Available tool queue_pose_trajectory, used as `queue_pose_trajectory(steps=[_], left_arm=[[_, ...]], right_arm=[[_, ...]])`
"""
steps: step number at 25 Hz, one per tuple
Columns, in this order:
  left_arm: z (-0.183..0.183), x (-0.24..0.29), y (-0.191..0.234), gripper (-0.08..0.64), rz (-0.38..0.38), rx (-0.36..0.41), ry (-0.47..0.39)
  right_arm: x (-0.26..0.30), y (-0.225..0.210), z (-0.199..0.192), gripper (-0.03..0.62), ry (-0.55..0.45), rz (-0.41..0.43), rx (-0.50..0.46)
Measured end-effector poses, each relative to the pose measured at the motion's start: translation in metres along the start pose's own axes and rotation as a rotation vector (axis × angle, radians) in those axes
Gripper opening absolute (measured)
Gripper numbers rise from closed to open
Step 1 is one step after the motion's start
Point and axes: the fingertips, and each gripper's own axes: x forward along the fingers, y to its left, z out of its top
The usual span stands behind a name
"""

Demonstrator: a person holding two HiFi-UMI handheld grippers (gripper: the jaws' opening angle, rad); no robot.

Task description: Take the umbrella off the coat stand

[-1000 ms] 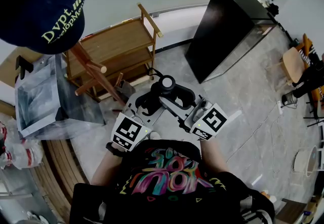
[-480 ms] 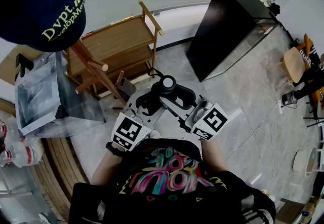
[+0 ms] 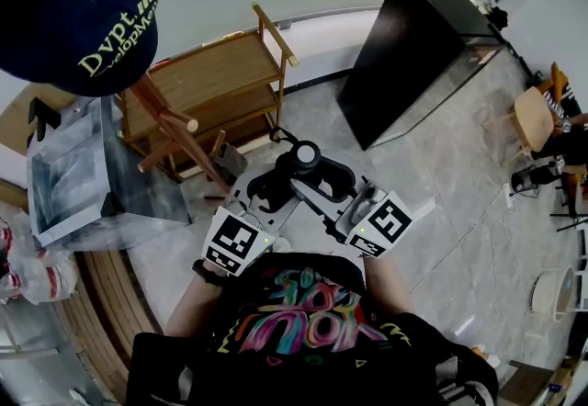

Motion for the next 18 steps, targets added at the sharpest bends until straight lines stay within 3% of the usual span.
queue_pose_trajectory(steps=[18], left_arm=[[0.0005,-0.0024,-0.0032,0.212,0.007,-0.006,0.004]], right_arm=[[-0.0017,0.0032,0.001,0.207,-0.001,0.013,0.007]])
